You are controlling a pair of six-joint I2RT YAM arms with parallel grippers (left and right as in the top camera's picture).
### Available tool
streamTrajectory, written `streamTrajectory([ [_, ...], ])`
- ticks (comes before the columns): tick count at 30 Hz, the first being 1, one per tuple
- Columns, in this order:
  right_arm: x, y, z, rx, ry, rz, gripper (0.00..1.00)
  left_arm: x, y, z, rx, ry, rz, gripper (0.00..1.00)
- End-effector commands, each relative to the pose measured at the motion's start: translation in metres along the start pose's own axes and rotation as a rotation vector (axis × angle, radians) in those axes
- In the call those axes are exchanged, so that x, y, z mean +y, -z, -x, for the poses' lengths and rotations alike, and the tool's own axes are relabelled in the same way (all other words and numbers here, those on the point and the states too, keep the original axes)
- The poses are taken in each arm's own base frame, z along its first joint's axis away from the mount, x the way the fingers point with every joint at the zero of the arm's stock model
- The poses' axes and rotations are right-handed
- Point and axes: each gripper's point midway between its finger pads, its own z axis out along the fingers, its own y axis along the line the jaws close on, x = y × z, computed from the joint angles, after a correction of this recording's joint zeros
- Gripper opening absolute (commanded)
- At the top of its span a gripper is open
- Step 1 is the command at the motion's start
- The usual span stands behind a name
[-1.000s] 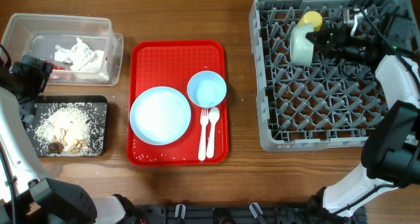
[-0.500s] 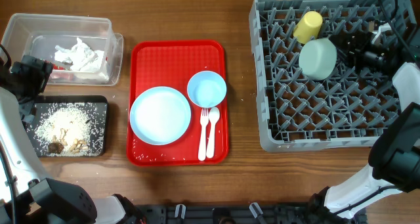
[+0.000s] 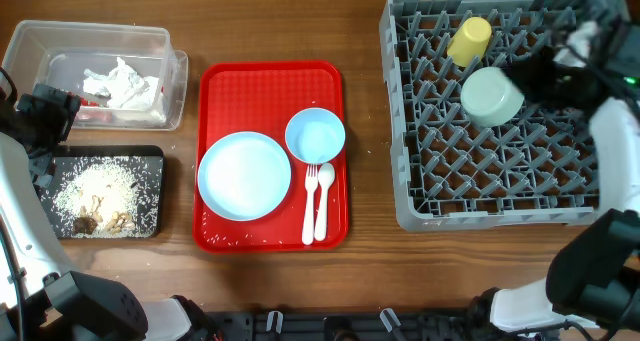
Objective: Sort waste into correct bins and load items into the dishwasher rack
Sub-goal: 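Carry the green cup into the rack and set it down inverted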
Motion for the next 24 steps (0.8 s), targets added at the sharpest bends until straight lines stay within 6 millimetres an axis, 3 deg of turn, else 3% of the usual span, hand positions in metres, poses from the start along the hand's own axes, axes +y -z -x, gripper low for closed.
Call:
streamTrajectory([
  [1, -0.010, -0.021, -0.014, 0.020, 0.064, -0.190, 0.09, 0.000, 0.002, 0.002, -0.005, 0.002, -0.007, 1.00],
  [7, -0.071, -0.047, -0.028, 0.024, -0.043, -0.518, 0.05, 0.000, 0.002, 0.002, -0.005, 0.002, -0.007, 1.00],
  [10, -0.089, -0.043, -0.025, 0.001, -0.065, -0.606, 0.04, 0.000, 0.002, 0.002, -0.005, 0.002, -0.007, 1.00],
  [13, -0.095, -0.021, -0.019, -0.036, -0.086, -0.703, 0.04, 0.000, 0.002, 0.002, -0.005, 0.002, -0.007, 1.00],
  [17, -0.098, 0.002, -0.011, -0.087, -0.084, -0.795, 0.06, 0.000, 0.002, 0.002, -0.005, 0.002, -0.007, 1.00],
  [20, -0.094, 0.002, -0.015, -0.067, -0.086, -0.776, 0.04, 0.000, 0.002, 0.002, -0.005, 0.002, -0.007, 1.00],
  [23, -0.066, -0.004, -0.022, -0.018, -0.051, -0.631, 0.04, 0.000, 0.002, 0.002, -0.005, 0.002, -0.007, 1.00],
  [24, -0.041, -0.006, -0.022, -0.006, 0.001, -0.518, 0.04, 0.000, 0.002, 0.002, -0.005, 0.002, -0.007, 1.00],
])
